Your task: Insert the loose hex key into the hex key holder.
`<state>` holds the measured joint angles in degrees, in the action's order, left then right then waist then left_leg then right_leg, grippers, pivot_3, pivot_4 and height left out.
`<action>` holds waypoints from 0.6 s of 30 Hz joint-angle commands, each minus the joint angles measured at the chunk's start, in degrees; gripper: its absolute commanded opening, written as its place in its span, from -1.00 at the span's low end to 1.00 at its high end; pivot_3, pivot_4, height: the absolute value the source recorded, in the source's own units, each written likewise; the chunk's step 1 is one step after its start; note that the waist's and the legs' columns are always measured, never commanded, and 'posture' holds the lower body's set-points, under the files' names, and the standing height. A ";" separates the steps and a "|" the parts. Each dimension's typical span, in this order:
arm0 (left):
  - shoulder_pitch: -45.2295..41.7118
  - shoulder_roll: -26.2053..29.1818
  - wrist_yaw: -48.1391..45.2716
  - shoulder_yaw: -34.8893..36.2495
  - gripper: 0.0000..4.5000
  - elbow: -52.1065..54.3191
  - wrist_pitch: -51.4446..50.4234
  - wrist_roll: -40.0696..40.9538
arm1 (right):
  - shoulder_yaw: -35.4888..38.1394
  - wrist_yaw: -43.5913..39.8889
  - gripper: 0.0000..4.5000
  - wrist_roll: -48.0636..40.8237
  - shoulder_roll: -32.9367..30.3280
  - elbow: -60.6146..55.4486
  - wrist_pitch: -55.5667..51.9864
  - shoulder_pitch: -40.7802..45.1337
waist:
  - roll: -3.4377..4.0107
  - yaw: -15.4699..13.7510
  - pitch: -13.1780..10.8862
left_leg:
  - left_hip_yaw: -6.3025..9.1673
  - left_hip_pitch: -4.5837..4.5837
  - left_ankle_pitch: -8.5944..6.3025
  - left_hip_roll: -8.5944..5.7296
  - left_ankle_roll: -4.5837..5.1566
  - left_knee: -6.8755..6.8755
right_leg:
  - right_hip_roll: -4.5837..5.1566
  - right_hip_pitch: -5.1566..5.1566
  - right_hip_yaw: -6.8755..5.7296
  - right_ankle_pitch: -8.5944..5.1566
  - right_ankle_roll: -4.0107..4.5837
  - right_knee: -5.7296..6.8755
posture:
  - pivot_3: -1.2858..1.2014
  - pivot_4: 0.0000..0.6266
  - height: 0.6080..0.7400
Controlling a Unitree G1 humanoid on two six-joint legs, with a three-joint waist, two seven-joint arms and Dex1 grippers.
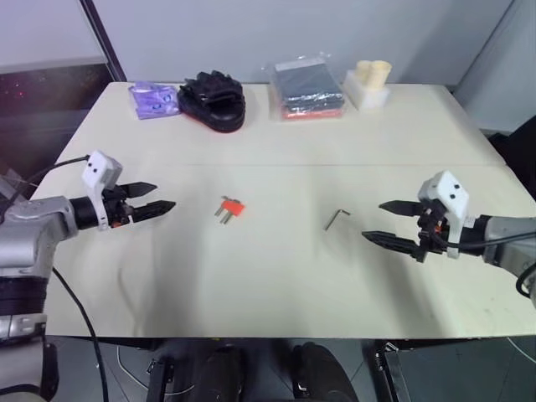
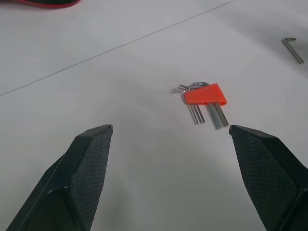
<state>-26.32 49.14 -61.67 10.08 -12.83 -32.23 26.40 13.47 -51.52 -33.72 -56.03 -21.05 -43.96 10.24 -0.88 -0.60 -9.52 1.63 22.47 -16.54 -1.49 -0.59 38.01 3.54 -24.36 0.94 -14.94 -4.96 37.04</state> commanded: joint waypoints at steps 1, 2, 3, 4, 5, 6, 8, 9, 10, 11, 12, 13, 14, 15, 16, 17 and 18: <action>-0.93 0.09 0.18 1.14 0.80 0.52 1.06 0.05 | 0.66 0.32 0.84 0.46 0.09 -0.45 1.24 1.00 | 0.00 -0.01 0.00 | 0.00 0.00 0.00 0.00 0.00 0.00 | 0.00 0.00 0.00 0.00 0.00 0.00 | 0.03 -0.52 1.00; -1.01 -0.01 0.25 1.15 0.80 0.40 1.29 -0.02 | 0.73 0.53 0.84 0.64 0.18 -0.44 1.39 0.96 | 0.00 -0.01 0.00 | 0.00 0.00 0.00 0.00 0.00 0.00 | 0.00 0.00 0.00 0.00 0.00 0.00 | 0.03 -0.52 1.00; -1.10 -0.08 0.32 1.17 0.80 0.25 1.49 -0.09 | 0.78 1.01 0.84 1.01 0.30 -0.38 1.56 0.89 | 0.00 -0.01 0.00 | 0.00 0.00 0.00 0.00 0.00 0.00 | 0.00 0.00 0.00 0.00 0.00 0.00 | 0.03 -0.52 1.00; -1.22 -0.14 0.36 1.15 0.80 0.06 1.66 -0.17 | 0.74 1.38 0.84 1.28 0.39 -0.28 1.70 0.90 | 0.00 -0.01 0.00 | 0.00 0.00 0.00 0.00 0.00 0.00 | 0.00 0.00 0.00 0.00 0.00 0.00 | 0.03 -0.52 1.00; -1.31 -0.17 0.38 1.13 0.80 -0.07 1.75 -0.20 | 0.59 1.72 0.84 1.69 0.44 -0.16 1.81 0.93 | 0.00 -0.02 0.00 | 0.00 0.00 0.00 0.00 0.00 0.00 | 0.00 0.00 0.00 0.00 0.00 0.00 | 0.03 -0.52 1.00; -1.39 -0.16 0.36 1.10 0.80 -0.19 1.82 -0.21 | 0.46 1.83 0.84 1.84 0.51 -0.11 1.83 0.98 | 0.00 -0.02 0.00 | 0.00 0.00 0.00 0.00 0.00 0.00 | 0.00 0.00 0.00 0.00 0.00 0.00 | 0.03 -0.52 1.00; -1.60 -0.09 0.12 1.03 0.80 -0.53 2.22 -0.37 | 0.34 1.98 0.84 1.83 0.70 -0.29 1.57 1.18 | 0.00 -0.01 0.00 | 0.00 0.00 0.00 0.00 0.00 0.00 | 0.00 0.00 0.00 0.00 0.00 0.00 | 0.03 -0.52 1.00; -1.67 -0.05 -0.01 0.98 0.80 -0.65 2.42 -0.46 | 0.33 2.01 0.84 1.78 0.76 -0.37 1.46 1.25 | 0.00 -0.02 0.00 | 0.00 0.00 0.00 0.00 0.00 0.00 | 0.00 0.00 0.00 0.00 0.00 0.00 | 0.03 -0.52 1.00; -1.86 -0.10 -0.46 0.91 0.80 -0.97 3.99 -0.81 | 0.33 2.37 0.84 1.52 1.00 -0.52 0.92 1.56 | 0.00 -0.01 0.00 | 0.00 0.00 0.00 0.00 0.00 0.00 | 0.00 0.00 0.00 0.00 0.00 0.00 | 0.03 -0.52 1.00; -2.00 -0.18 -0.79 0.86 0.80 -1.19 5.14 -1.09 | 0.33 2.61 0.84 1.37 1.17 -0.57 0.57 1.78 | 0.00 -0.01 0.00 | 0.00 0.00 0.00 0.00 0.00 0.00 | 0.00 0.00 0.00 0.00 0.00 0.00 | 0.03 -0.52 1.00; -2.55 -0.27 -1.79 0.64 0.80 -1.72 6.27 -1.18 | 0.22 2.98 0.84 0.92 1.56 -0.52 -0.17 2.35 | 0.00 0.00 0.00 | 0.00 0.00 0.00 0.00 0.00 0.00 | 0.00 0.00 0.00 0.00 0.00 0.00 | 0.03 -0.52 1.00; -3.76 0.03 -3.96 -0.90 0.80 -2.99 9.22 -2.54 | -0.45 3.71 0.84 0.05 2.23 -0.56 -2.00 3.57 | 0.00 0.00 0.00 | 0.00 0.00 0.00 0.00 0.00 0.00 | 0.00 0.00 0.00 0.00 0.00 0.00 | 0.03 -0.52 1.00; -5.13 0.24 -6.12 -2.39 0.80 -4.35 11.28 -3.58 | -1.13 4.27 0.84 -0.66 2.95 -0.53 -3.37 4.69 | 0.00 0.01 0.00 | 0.00 -0.01 0.00 0.00 0.00 0.00 | 0.00 0.00 0.00 0.00 0.00 0.01 | 0.03 -0.52 1.00; -7.15 0.31 -8.23 -3.98 0.80 -6.40 13.00 -4.78 | -2.24 4.41 0.84 -0.94 3.62 -0.60 -4.06 5.87 | 0.00 0.00 0.00 | 0.00 -0.01 0.00 0.00 0.00 0.01 | 0.00 0.00 0.00 0.00 0.00 0.01 | 0.03 -0.52 1.00; -9.09 0.28 -10.07 -5.30 0.80 -8.53 14.37 -5.75 | -3.21 4.49 0.84 -0.95 4.19 -0.66 -4.50 6.86 | 0.00 -0.04 0.00 | 0.00 -0.01 0.01 0.00 -0.01 0.02 | -0.01 0.00 -0.01 0.01 0.01 0.02 | 0.03 -0.52 1.00; -11.14 0.06 -11.61 -6.39 0.80 -10.84 15.50 -6.57 | -3.82 4.55 0.84 -1.37 5.05 -0.60 -4.93 7.92 | 0.00 -0.12 0.00 | -0.01 0.00 0.01 -0.01 -0.01 0.03 | -0.01 0.00 -0.01 0.01 0.01 0.03 | 0.03 -0.52 1.00; -13.08 -0.25 -12.99 -7.40 0.80 -13.16 16.69 -7.37 | -4.27 4.78 0.84 -2.08 5.97 -0.54 -5.65 9.00 | 0.00 -0.11 0.00 | -0.01 0.00 0.01 -0.02 -0.01 0.04 | -0.01 0.00 -0.02 0.01 0.01 0.03 | 0.03 -0.52 1.00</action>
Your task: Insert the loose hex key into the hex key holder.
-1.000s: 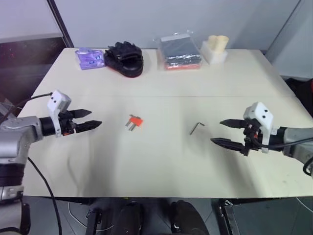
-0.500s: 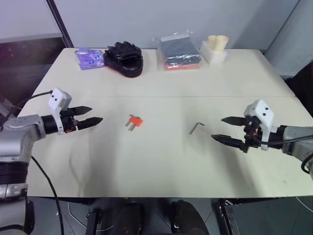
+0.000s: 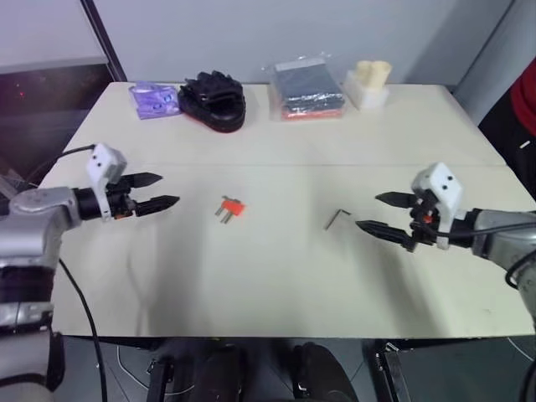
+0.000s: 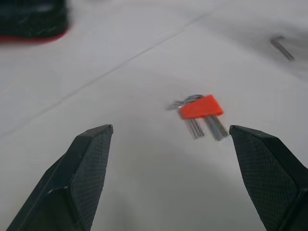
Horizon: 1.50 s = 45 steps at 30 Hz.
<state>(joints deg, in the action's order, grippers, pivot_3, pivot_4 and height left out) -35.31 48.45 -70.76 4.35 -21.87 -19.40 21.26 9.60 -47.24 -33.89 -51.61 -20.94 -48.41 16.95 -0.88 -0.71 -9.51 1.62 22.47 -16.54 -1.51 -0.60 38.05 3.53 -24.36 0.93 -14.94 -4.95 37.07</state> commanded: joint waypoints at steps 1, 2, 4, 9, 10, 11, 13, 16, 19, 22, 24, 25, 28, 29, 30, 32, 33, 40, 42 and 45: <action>-5.83 0.07 -5.25 -2.63 0.80 -6.39 5.24 -3.05 | -0.81 0.82 0.84 -2.54 2.48 -0.64 -1.96 3.34 | 0.00 0.06 0.00 | 0.00 0.01 0.00 -0.01 0.00 0.00 | 0.00 0.00 -0.02 0.00 0.00 -0.01 | 0.03 -0.52 1.00; -8.23 -0.68 -6.82 -3.99 0.80 -9.36 7.37 -4.33 | -1.87 1.23 0.84 -3.20 3.83 -0.87 -2.77 4.76 | 0.00 0.08 0.00 | -0.04 0.02 0.00 -0.02 0.00 0.00 | 0.00 -0.01 0.00 0.00 0.00 -0.01 | 0.03 -0.52 1.00; -12.55 -2.26 -9.11 -6.23 0.80 -14.79 10.24 -6.63 | -4.12 1.72 0.84 -3.52 5.94 -1.39 -3.76 6.94 | -0.01 0.10 0.00 | -0.05 0.02 0.00 -0.04 0.01 0.02 | -0.03 -0.01 -0.01 0.00 -0.01 -0.01 | 0.03 -0.52 1.00; -17.10 -4.14 -12.62 -8.28 0.80 -22.92 13.95 -9.80 | -11.72 6.63 0.84 0.83 12.07 -0.47 -4.04 11.85 | -0.01 0.82 0.00 | -0.07 0.05 -0.01 -0.04 0.04 0.08 | -0.15 -0.04 -0.07 0.00 -0.03 0.05 | 0.03 -0.52 1.00; -17.33 -4.31 -13.02 -8.39 0.80 -23.86 14.49 -10.22 | -13.64 7.77 0.84 2.37 13.56 0.27 -3.50 12.64 | -0.01 1.15 0.00 | -0.08 0.04 -0.01 -0.04 0.04 0.09 | -0.17 -0.07 -0.06 0.00 -0.03 0.10 | 0.03 -0.52 1.00; -17.46 -4.45 -13.47 -8.40 0.80 -24.54 14.76 -10.56 | -15.64 8.94 0.84 4.02 15.52 1.43 -2.59 13.45 | -0.01 1.44 0.00 | -0.07 0.05 -0.01 -0.03 0.04 0.08 | -0.18 -0.08 -0.06 0.00 -0.04 0.12 | 0.03 -0.52 1.00; -17.44 -4.54 -14.28 -8.23 0.80 -25.18 14.86 -10.95 | -19.03 10.95 0.84 7.12 19.84 4.58 -0.13 14.95 | -0.02 1.74 0.00 | -0.07 0.06 -0.01 -0.01 0.04 0.08 | -0.22 -0.11 -0.06 0.00 -0.04 0.14 | 0.03 -0.52 1.00; -17.04 -4.38 -15.12 -7.85 0.80 -24.90 14.48 -11.13 | -22.84 11.54 0.84 11.42 24.39 10.16 4.67 16.65 | -0.01 1.77 0.00 | -0.08 0.06 -0.01 0.01 0.05 0.08 | -0.31 -0.14 -0.06 0.00 -0.04 0.17 | 0.03 -0.52 1.00; -16.31 -4.08 -15.49 -7.64 0.80 -24.19 14.10 -11.20 | -26.72 11.45 0.84 16.70 28.72 18.43 11.35 19.88 | -0.02 1.78 0.00 | -0.09 0.06 -0.01 0.00 0.04 0.09 | -0.31 -0.14 -0.06 0.00 -0.04 0.18 | 0.03 -0.52 1.00; -15.66 -3.89 -15.25 -7.30 0.80 -23.18 13.49 -11.01 | -29.23 10.66 0.84 20.93 32.45 26.36 17.66 23.27 | -0.01 1.85 0.01 | -0.09 0.06 -0.01 -0.01 0.04 0.11 | -0.33 -0.15 -0.06 0.00 -0.04 0.21 | 0.03 -0.52 1.00; -14.86 -3.66 -15.09 -6.91 0.80 -21.79 12.70 -10.59 | -29.72 10.04 0.84 22.54 34.41 30.67 20.60 24.82 | -0.02 1.81 0.01 | -0.08 0.06 -0.01 -0.01 0.04 0.11 | -0.33 -0.16 -0.06 0.00 -0.04 0.22 | 0.03 -0.52 1.00; -14.25 -3.49 -15.02 -6.68 0.80 -20.89 12.27 -10.35 | -30.07 9.61 0.84 23.43 35.31 32.75 22.29 25.50 | -0.02 1.83 0.01 | -0.08 0.05 -0.01 -0.01 0.04 0.11 | -0.33 -0.16 -0.06 0.00 -0.04 0.24 | 0.03 -0.52 1.00; -12.14 -2.94 -14.69 -6.06 0.80 -18.16 10.84 -9.74 | -30.67 8.69 0.84 25.50 38.17 37.80 26.08 27.24 | -0.01 1.93 0.01 | -0.08 0.05 -0.01 -0.02 0.03 0.10 | -0.31 -0.16 -0.06 0.00 -0.04 0.24 | 0.03 -0.52 1.00; -11.35 -2.72 -14.53 -5.86 0.80 -17.17 10.30 -9.54 | -30.82 8.56 0.84 26.15 39.20 39.34 27.16 27.81 | -0.01 1.93 0.01 | -0.08 0.05 -0.01 -0.01 0.03 0.10 | -0.31 -0.17 -0.05 0.00 -0.04 0.24 | 0.03 -0.52 1.00; -10.66 -2.51 -14.41 -5.67 0.80 -16.27 9.79 -9.36 | -30.91 8.35 0.84 26.62 40.10 40.63 27.99 28.23 | -0.01 1.96 0.01 | -0.08 0.06 -0.01 -0.01 0.03 0.10 | -0.31 -0.19 -0.05 0.00 -0.04 0.27 | 0.03 -0.52 1.00; -9.40 -2.09 -14.15 -5.20 0.80 -14.35 8.55 -8.95 | -31.30 8.38 0.84 28.08 41.76 43.51 29.65 29.01 | -0.01 2.06 0.01 | -0.08 0.05 0.00 0.00 0.03 0.10 | -0.31 -0.21 -0.04 0.00 -0.04 0.32 | 0.03 -0.52 1.00; -8.82 -1.92 -13.93 -4.92 0.80 -13.43 7.98 -8.74 | -31.39 8.30 0.84 28.62 42.60 44.83 30.30 29.22 | -0.01 2.08 0.01 | -0.07 0.05 0.00 0.00 0.02 0.10 | -0.30 -0.24 -0.04 0.00 -0.04 0.36 | 0.03 -0.52 1.00; -5.51 -1.61 -11.60 -3.31 0.80 -8.08 4.89 -7.27 | -30.84 9.29 0.84 32.31 47.48 55.19 35.34 30.93 | -0.01 2.18 0.01 | -0.07 0.04 0.01 -0.01 0.00 0.10 | -0.21 -0.24 -0.03 0.01 -0.04 0.39 | 0.03 -0.52 1.00; -4.69 -1.59 -11.05 -3.10 0.80 -6.94 4.36 -6.88 | -30.24 9.52 0.84 32.94 48.28 57.89 36.49 31.60 | -0.01 2.27 0.01 | -0.07 0.04 0.02 -0.01 -0.02 0.10 | -0.20 -0.24 -0.03 0.01 -0.04 0.40 | 0.03 -0.52 1.00; -3.26 -1.43 -10.27 -2.69 0.80 -4.77 3.24 -6.18 | -29.17 10.01 0.84 33.45 49.48 61.87 38.09 32.80 | -0.01 2.80 0.01 | -0.06 0.03 0.04 -0.01 -0.05 0.09 | -0.20 -0.24 -0.03 0.01 -0.03 0.41 | 0.03 -0.52 1.00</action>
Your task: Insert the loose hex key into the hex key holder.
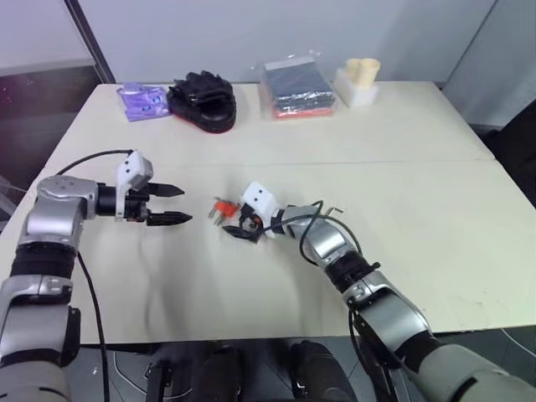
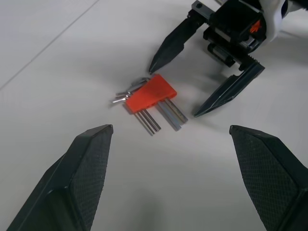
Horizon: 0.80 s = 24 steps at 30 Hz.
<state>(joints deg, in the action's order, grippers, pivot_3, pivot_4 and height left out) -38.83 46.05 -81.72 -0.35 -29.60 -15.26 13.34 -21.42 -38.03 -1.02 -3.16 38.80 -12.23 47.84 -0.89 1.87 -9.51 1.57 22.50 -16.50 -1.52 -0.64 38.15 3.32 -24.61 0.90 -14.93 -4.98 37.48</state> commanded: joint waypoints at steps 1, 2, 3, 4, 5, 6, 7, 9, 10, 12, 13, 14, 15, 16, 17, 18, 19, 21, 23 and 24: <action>0.67 1.03 0.86 2.12 0.80 3.61 -1.21 1.90 | 2.12 0.86 0.84 0.69 1.35 3.18 2.38 2.26 | 0.00 0.33 0.00 | 0.02 0.00 0.01 0.00 -0.02 0.00 | 0.01 0.00 0.01 0.00 0.00 0.02 | 0.03 -0.52 1.00; 0.91 1.08 1.01 2.15 0.80 4.03 -1.43 2.03 | 2.35 0.86 0.84 0.82 1.57 3.96 2.79 2.53 | 0.00 0.49 0.00 | 0.05 0.00 0.02 0.00 -0.03 -0.01 | 0.01 0.00 0.02 0.00 0.00 0.02 | 0.03 -0.52 1.00; 1.14 1.14 1.20 2.14 0.80 4.35 -1.55 2.15 | 2.55 0.89 0.84 1.00 1.80 4.85 3.27 2.81 | 0.00 0.57 0.00 | 0.05 -0.01 0.02 0.00 -0.03 -0.02 | 0.02 0.00 0.02 0.00 0.00 0.03 | 0.03 -0.52 1.00; 1.28 1.15 1.37 2.11 0.80 4.62 -1.69 2.23 | 2.73 0.84 0.84 1.19 1.93 5.49 3.69 3.00 | 0.00 0.65 0.00 | 0.06 -0.01 0.02 0.00 -0.04 -0.02 | 0.02 0.00 0.02 0.00 0.00 0.04 | 0.03 -0.52 1.00; 1.50 1.13 1.60 2.13 0.80 4.92 -1.76 2.27 | 2.98 0.86 0.84 1.38 2.14 6.43 4.05 3.19 | 0.00 0.70 0.00 | 0.05 -0.01 0.02 0.00 -0.04 -0.02 | 0.02 -0.01 0.02 0.00 0.00 0.05 | 0.03 -0.52 1.00; 1.68 1.11 1.79 2.17 0.80 5.15 -1.81 2.29 | 3.16 0.83 0.84 1.58 2.29 7.16 4.39 3.32 | 0.01 0.72 0.00 | 0.05 -0.02 0.02 0.00 -0.04 -0.03 | 0.02 -0.01 0.02 0.00 0.00 0.06 | 0.03 -0.52 1.00; 1.81 1.10 1.93 2.19 0.80 5.33 -1.85 2.31 | 3.33 0.78 0.84 1.74 2.41 7.68 4.65 3.41 | 0.01 0.73 0.00 | 0.05 -0.03 0.02 0.00 -0.04 -0.04 | 0.02 -0.01 0.02 0.00 0.00 0.07 | 0.03 -0.52 1.00; 2.00 1.07 2.30 2.25 0.82 5.64 -1.91 2.38 | 3.49 0.65 0.72 1.97 2.59 8.44 4.99 3.31 | 0.01 0.74 0.01 | 0.05 -0.04 0.02 0.00 -0.04 -0.04 | 0.02 -0.02 0.03 0.00 0.00 0.10 | 0.03 -0.52 1.00; 2.10 1.04 2.49 2.29 0.82 5.74 -1.88 2.39 | 3.48 0.62 0.61 2.09 2.74 8.69 5.14 3.21 | 0.01 0.71 0.01 | 0.05 -0.05 0.03 0.00 -0.05 -0.04 | 0.03 -0.02 0.03 0.00 0.00 0.11 | 0.03 -0.52 1.00; 2.19 0.94 2.81 2.32 0.82 5.81 -1.82 2.39 | 3.47 0.71 0.28 2.34 3.16 9.10 5.41 3.08 | 0.01 0.69 0.01 | 0.05 -0.05 0.04 0.00 -0.07 -0.04 | 0.05 -0.01 0.03 0.00 0.00 0.11 | 0.03 -0.52 1.00; 2.24 0.89 2.91 2.34 0.82 5.84 -1.80 2.38 | 3.47 0.82 0.04 2.47 3.40 9.24 5.50 3.03 | 0.01 0.69 0.01 | 0.05 -0.05 0.05 0.00 -0.09 -0.04 | 0.05 -0.01 0.03 0.00 0.00 0.11 | 0.03 -0.52 1.00; 2.33 0.79 3.07 2.35 0.82 5.84 -1.71 2.35 | 3.51 0.97 -0.17 2.57 3.70 9.39 5.53 3.00 | 0.01 0.69 0.01 | 0.05 -0.05 0.05 0.00 -0.10 -0.04 | 0.05 -0.01 0.03 0.00 0.00 0.12 | 0.03 -0.52 1.00; 2.40 0.71 3.20 2.38 0.82 5.84 -1.65 2.35 | 3.56 1.07 -0.40 2.72 3.97 9.51 5.57 2.98 | 0.01 0.70 0.01 | 0.05 -0.05 0.06 0.00 -0.11 -0.04 | 0.05 -0.01 0.03 0.00 0.00 0.12 | 0.03 -0.52 1.00; 2.43 0.65 3.35 2.39 0.82 5.84 -1.64 2.36 | 3.62 1.19 -0.56 2.93 4.20 9.68 5.65 2.96 | 0.01 0.72 0.01 | 0.05 -0.06 0.06 0.00 -0.11 -0.04 | 0.04 -0.01 0.03 0.00 0.00 0.13 | 0.03 -0.52 1.00; 2.42 0.59 3.52 2.39 0.82 5.83 -1.64 2.36 | 3.66 1.22 -0.55 3.19 4.34 9.83 5.77 2.95 | 0.01 0.72 0.01 | 0.05 -0.07 0.06 0.00 -0.12 -0.04 | 0.04 -0.01 0.03 0.00 0.01 0.15 | 0.03 -0.52 1.00; 2.43 0.54 3.69 2.42 0.82 5.80 -1.64 2.38 | 3.68 1.26 -0.55 3.44 4.40 9.92 5.90 2.93 | 0.01 0.73 0.01 | 0.05 -0.07 0.07 0.00 -0.12 -0.04 | 0.05 -0.01 0.03 0.00 0.01 0.15 | 0.03 -0.52 1.00; 2.46 0.50 3.83 2.45 0.82 5.78 -1.63 2.39 | 3.75 1.31 -0.55 3.70 4.43 9.95 6.05 2.92 | 0.01 0.73 0.01 | 0.05 -0.07 0.07 0.00 -0.13 -0.04 | 0.04 -0.02 0.03 0.00 0.01 0.16 | 0.03 -0.52 1.00; 2.60 0.44 4.05 2.48 0.82 5.73 -1.52 2.40 | 3.93 1.52 -0.55 4.20 4.13 9.56 6.58 2.89 | 0.01 0.73 0.01 | 0.05 -0.08 0.07 0.00 -0.13 -0.04 | 0.04 -0.02 0.03 0.00 0.01 0.18 | 0.03 -0.52 1.00; 2.72 0.44 4.19 2.48 0.82 5.78 -1.51 2.44 | 3.93 1.70 -0.55 4.90 3.39 8.69 7.35 2.93 | 0.01 0.73 0.01 | 0.05 -0.08 0.07 0.00 -0.13 -0.04 | 0.05 -0.02 0.03 0.00 0.01 0.18 | 0.03 -0.52 1.00; 2.81 0.44 4.28 2.50 0.82 5.84 -1.48 2.45 | 3.54 2.10 -0.55 6.09 2.05 7.26 9.05 3.10 | 0.02 0.73 0.01 | 0.05 -0.08 0.07 0.00 -0.13 -0.04 | 0.05 -0.02 0.04 0.00 0.01 0.18 | 0.03 -0.52 1.00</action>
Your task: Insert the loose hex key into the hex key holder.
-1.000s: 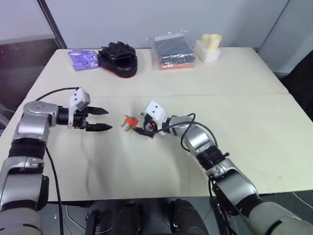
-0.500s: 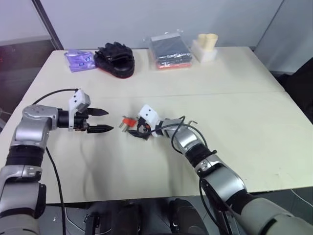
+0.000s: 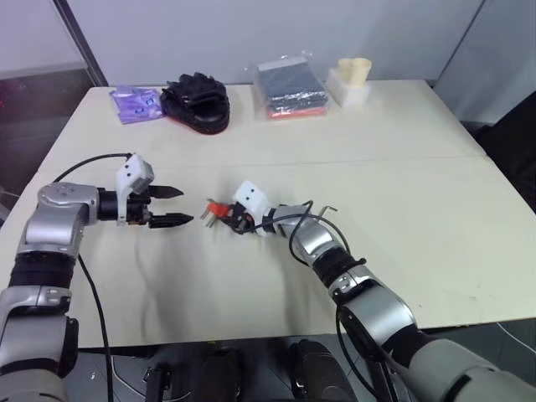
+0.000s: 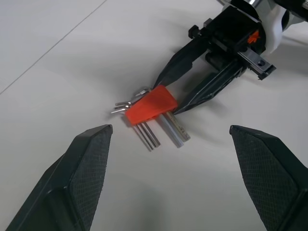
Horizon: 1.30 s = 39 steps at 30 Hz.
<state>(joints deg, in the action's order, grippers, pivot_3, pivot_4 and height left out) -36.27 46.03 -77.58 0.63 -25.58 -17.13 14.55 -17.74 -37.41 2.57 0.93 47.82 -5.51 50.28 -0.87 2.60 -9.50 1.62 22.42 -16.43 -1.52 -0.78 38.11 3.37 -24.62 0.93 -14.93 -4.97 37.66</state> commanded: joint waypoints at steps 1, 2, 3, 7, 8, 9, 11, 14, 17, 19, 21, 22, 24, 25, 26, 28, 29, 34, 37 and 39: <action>0.34 0.52 0.16 1.57 0.82 1.97 0.23 1.33 | -0.55 1.96 -0.55 4.11 -4.02 -3.98 4.58 1.02 | 0.00 -0.09 0.00 | 0.00 0.00 0.00 0.00 0.00 0.00 | 0.00 0.00 0.00 0.00 0.00 0.00 | 0.03 -0.52 1.00; 0.36 0.59 0.17 1.61 0.82 2.04 0.11 1.38 | -0.81 2.32 -0.55 5.68 -6.19 -6.43 6.95 1.50 | 0.01 -0.27 -0.01 | 0.00 0.00 0.00 -0.02 -0.01 0.00 | 0.03 -0.01 0.00 0.00 0.00 0.00 | 0.03 -0.52 1.00; 0.21 0.74 0.04 1.67 0.82 1.91 -0.04 1.45 | -1.35 2.90 -0.55 7.65 -8.59 -8.78 9.72 2.15 | 0.02 -0.42 -0.02 | 0.01 0.03 0.01 -0.06 -0.01 0.01 | 0.09 -0.01 -0.01 0.00 0.00 0.00 | 0.03 -0.52 1.00; -2.45 0.47 -0.44 1.94 0.82 0.26 -2.24 2.65 | -3.06 5.77 -0.55 14.38 -16.03 -14.71 18.83 4.69 | 0.02 -0.33 -0.02 | -0.01 0.09 0.00 -0.25 0.00 0.02 | 0.19 -0.06 -0.04 0.00 -0.01 -0.01 | 0.03 -0.52 1.00; -3.82 -0.12 -0.17 2.12 0.82 -0.43 -3.12 3.13 | -3.07 6.96 -0.55 15.91 -17.77 -15.85 21.14 5.44 | 0.01 -0.16 -0.01 | -0.02 0.09 0.00 -0.24 0.00 0.02 | 0.19 -0.07 -0.04 0.00 -0.01 -0.01 | 0.03 -0.52 1.00; -5.52 -0.94 0.44 2.36 0.82 -1.16 -4.61 3.77 | -3.41 8.55 -0.55 18.12 -19.78 -16.80 23.92 6.24 | 0.01 -0.07 -0.01 | -0.01 0.08 0.00 -0.20 0.00 0.02 | 0.16 -0.06 -0.04 0.00 -0.01 0.00 | 0.03 -0.52 1.00; -8.71 -2.68 1.70 2.87 0.82 -2.82 -7.21 4.85 | -3.63 10.99 -0.55 21.04 -22.45 -17.78 28.14 7.16 | 0.00 0.01 -0.01 | -0.01 0.09 0.01 -0.16 -0.01 0.00 | 0.09 -0.11 -0.06 0.00 -0.01 0.04 | 0.03 -0.52 1.00; -13.94 -6.10 3.49 3.67 0.82 -6.00 -9.57 6.51 | -4.02 14.45 -0.55 24.86 -25.92 -18.87 33.97 7.51 | 0.00 -0.06 -0.01 | -0.05 0.07 0.01 -0.14 -0.01 0.00 | -0.02 -0.13 -0.06 -0.01 -0.01 0.14 | 0.03 -0.52 1.00; -18.59 -9.16 3.64 3.31 0.82 -8.94 -10.13 7.10 | -3.90 16.17 -0.55 26.82 -28.37 -20.17 38.60 7.36 | -0.01 -0.06 -0.02 | -0.09 0.08 0.01 -0.16 -0.01 0.01 | -0.02 -0.13 -0.04 -0.01 -0.01 0.14 | 0.03 -0.52 1.00; -21.64 -11.34 3.88 3.31 0.82 -11.40 -10.28 7.32 | -4.07 16.48 -0.55 27.76 -29.58 -20.90 41.07 7.24 | -0.02 -0.09 -0.02 | -0.09 0.08 0.01 -0.16 -0.01 0.02 | -0.03 -0.13 -0.04 -0.01 -0.01 0.14 | 0.03 -0.52 1.00; -24.75 -14.04 3.53 2.94 0.82 -13.67 -10.41 7.45 | -4.01 16.62 -0.55 28.51 -30.78 -21.84 42.91 6.72 | -0.03 -0.09 -0.02 | -0.09 0.08 0.01 -0.16 -0.01 0.03 | -0.03 -0.12 -0.04 -0.01 -0.02 0.14 | 0.03 -0.52 1.00; -25.85 -15.09 2.98 2.51 0.82 -14.77 -9.77 7.10 | -3.88 16.80 -0.55 28.82 -31.24 -22.06 43.60 6.43 | -0.03 -0.09 -0.02 | -0.10 0.08 0.01 -0.17 -0.01 0.03 | -0.04 -0.12 -0.04 -0.01 -0.02 0.13 | 0.03 -0.52 1.00; -27.73 -16.75 2.24 2.25 0.82 -17.28 -8.55 6.51 | -3.66 17.10 -0.55 29.42 -31.98 -22.20 44.66 5.94 | -0.03 -0.11 -0.02 | -0.10 0.08 0.02 -0.17 -0.01 0.04 | -0.04 -0.11 -0.04 -0.01 -0.02 0.13 | 0.03 -0.52 1.00; -28.45 -17.39 1.94 2.13 0.82 -18.48 -7.71 6.11 | -3.58 17.17 -0.55 29.62 -32.23 -22.26 44.95 5.74 | -0.03 -0.09 -0.02 | -0.10 0.08 0.02 -0.17 -0.01 0.04 | -0.04 -0.11 -0.03 -0.01 -0.02 0.13 | 0.03 -0.52 1.00; -29.13 -18.04 1.62 1.97 0.82 -19.67 -6.85 5.72 | -3.47 17.22 -0.55 29.72 -32.31 -22.43 45.07 5.57 | -0.03 -0.01 -0.02 | -0.10 0.08 0.02 -0.17 -0.02 0.04 | -0.04 -0.10 -0.03 -0.01 -0.02 0.12 | 0.03 -0.52 1.00; -30.06 -19.02 0.98 1.71 0.82 -21.48 -5.40 5.09 | -3.25 17.15 -0.55 29.70 -32.26 -22.88 44.95 5.29 | -0.03 0.04 -0.02 | -0.11 0.07 0.02 -0.15 -0.02 0.03 | -0.08 -0.11 -0.02 -0.01 -0.02 0.12 | 0.03 -0.52 1.00; -30.42 -19.45 0.64 1.65 0.82 -22.19 -4.91 4.90 | -3.14 17.05 -0.55 29.64 -32.22 -23.16 44.81 5.14 | -0.03 0.05 -0.02 | -0.11 0.06 0.02 -0.14 -0.02 0.03 | -0.10 -0.11 -0.01 -0.01 -0.02 0.12 | 0.03 -0.52 1.00; -31.59 -20.67 -0.47 1.55 0.82 -24.63 -3.38 4.33 | -2.66 16.77 -0.55 29.41 -32.18 -23.91 44.09 4.56 | -0.03 -0.08 -0.03 | -0.11 0.07 0.03 -0.12 -0.03 0.03 | -0.13 -0.11 0.00 -0.01 -0.02 0.12 | 0.03 -0.52 1.00; -32.08 -21.08 -0.69 1.85 0.82 -25.78 -2.74 4.22 | -2.63 16.61 -0.55 29.24 -32.14 -24.47 43.62 4.25 | -0.03 -0.10 -0.03 | -0.11 0.07 0.03 -0.12 -0.03 0.04 | -0.12 -0.11 0.00 -0.01 -0.02 0.12 | 0.03 -0.52 1.00; -32.32 -21.26 -0.79 2.04 0.82 -26.25 -2.51 4.24 | -2.69 16.48 -0.55 29.14 -32.10 -24.96 43.34 3.95 | -0.03 -0.11 -0.03 | -0.11 0.07 0.03 -0.12 -0.03 0.04 | -0.12 -0.11 0.00 -0.01 -0.02 0.12 | 0.03 -0.52 1.00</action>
<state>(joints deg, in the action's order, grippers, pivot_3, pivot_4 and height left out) -66.49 24.63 -77.70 1.52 -51.96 -20.66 18.56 -22.06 -21.21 32.83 -31.09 25.20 37.87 54.12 -0.91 2.50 -9.52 1.51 22.48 -16.39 -1.64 -0.81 38.15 3.25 -24.73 0.93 -14.94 -4.99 37.78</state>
